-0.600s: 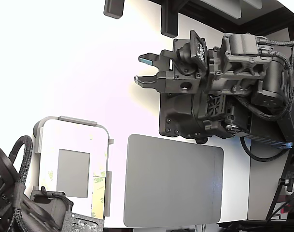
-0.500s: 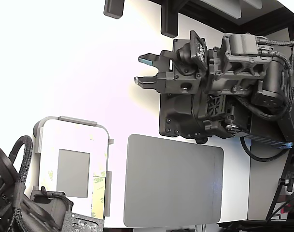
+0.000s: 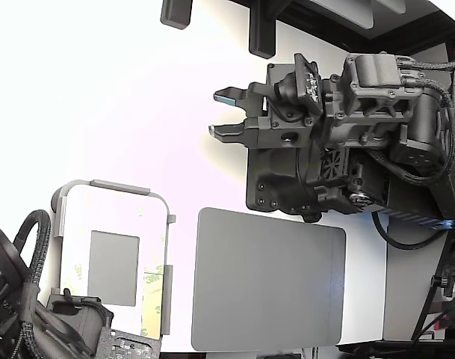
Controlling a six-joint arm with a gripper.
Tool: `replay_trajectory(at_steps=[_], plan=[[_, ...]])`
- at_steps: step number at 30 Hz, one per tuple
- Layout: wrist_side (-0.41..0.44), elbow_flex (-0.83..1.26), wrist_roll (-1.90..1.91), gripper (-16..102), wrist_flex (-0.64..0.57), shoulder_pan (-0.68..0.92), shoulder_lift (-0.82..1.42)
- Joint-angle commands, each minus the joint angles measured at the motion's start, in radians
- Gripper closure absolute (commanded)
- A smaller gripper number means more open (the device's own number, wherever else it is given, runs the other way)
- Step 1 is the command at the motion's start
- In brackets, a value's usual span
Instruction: Peel off protective film from adhesive tape.
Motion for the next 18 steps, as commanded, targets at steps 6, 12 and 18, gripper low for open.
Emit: replay_trajectory(at_steps=[6,12,18], plan=[[-0.009,-0.094,-0.021,91,-0.026,0.035,-0.029],[0.051,-0.307,-0.198,97,0.043,0.153,-0.181],[0.038,-0.313,-0.365,96,-0.002,0.183,-0.235]])
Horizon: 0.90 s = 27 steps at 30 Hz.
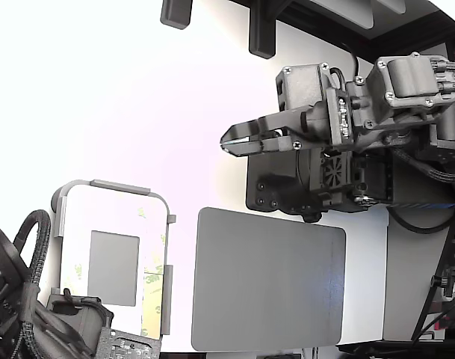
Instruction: Peel off protective film from adhesive tape.
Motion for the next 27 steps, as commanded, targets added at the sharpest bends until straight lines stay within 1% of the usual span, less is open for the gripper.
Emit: replay_trajectory(at_steps=[1,2,3,5,6,7,11,12,16,19,21,27], plan=[[0.026,-0.037,-0.14,96,-0.023,0.04,-0.021],[0.063,-0.041,-0.209,96,-0.035,0.081,-0.038],[0.123,-0.041,-0.273,96,-0.054,0.144,-0.054],[0.279,-0.034,-0.365,96,-0.097,0.278,-0.077],[0.331,-0.032,-0.408,96,-0.114,0.319,-0.095],[0.354,-0.035,-0.445,96,-0.123,0.342,-0.112],[0.402,-0.08,-0.523,96,-0.115,0.403,-0.202],[0.41,-0.092,-0.555,96,-0.115,0.422,-0.227],[0.394,-0.118,-0.761,96,-0.117,0.463,-0.299],[0.367,-0.077,-0.925,96,-0.17,0.466,-0.302],[0.351,-0.025,-1.015,96,-0.232,0.466,-0.285],[0.288,0.026,-1.173,96,-0.339,0.466,-0.319]])
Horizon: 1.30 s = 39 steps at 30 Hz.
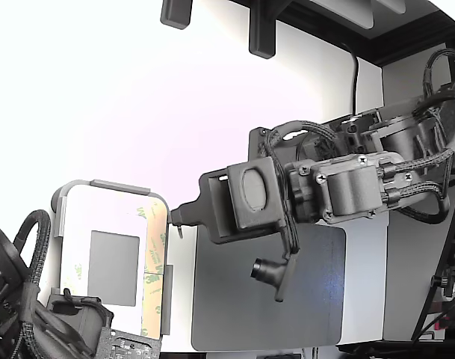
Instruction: Peel off protective film from adhesive tape.
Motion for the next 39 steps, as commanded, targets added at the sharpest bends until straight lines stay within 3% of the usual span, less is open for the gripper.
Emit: replay_trajectory(at_steps=[1,10,18,31,39], plan=[[-0.026,-0.015,-0.089,96,-0.046,-0.006,-0.003],[-0.031,0.032,-0.216,96,-0.261,0.067,-0.158],[-0.055,-0.069,-0.296,96,-0.295,0.11,-0.333],[-0.141,-0.172,-0.368,96,-0.302,0.133,-0.474],[-0.15,-0.19,-0.405,95,-0.313,0.138,-0.506]])
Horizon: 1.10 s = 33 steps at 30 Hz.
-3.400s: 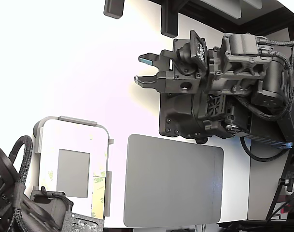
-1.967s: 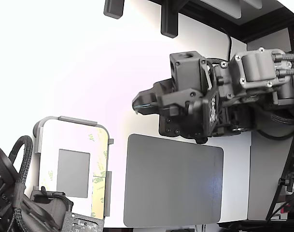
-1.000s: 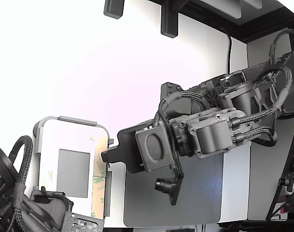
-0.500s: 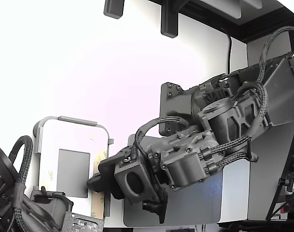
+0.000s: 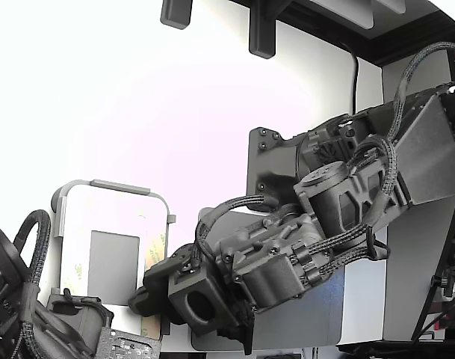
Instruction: Peel off protective film from adhesive tape.
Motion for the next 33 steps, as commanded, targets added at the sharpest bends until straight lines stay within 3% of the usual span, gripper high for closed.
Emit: replay_trajectory(at_steps=[1,33], plan=[[-0.005,-0.034,-0.011,95,-0.009,-0.006,0.009],[-0.021,-0.072,-0.048,96,-0.02,0.011,-0.08]])
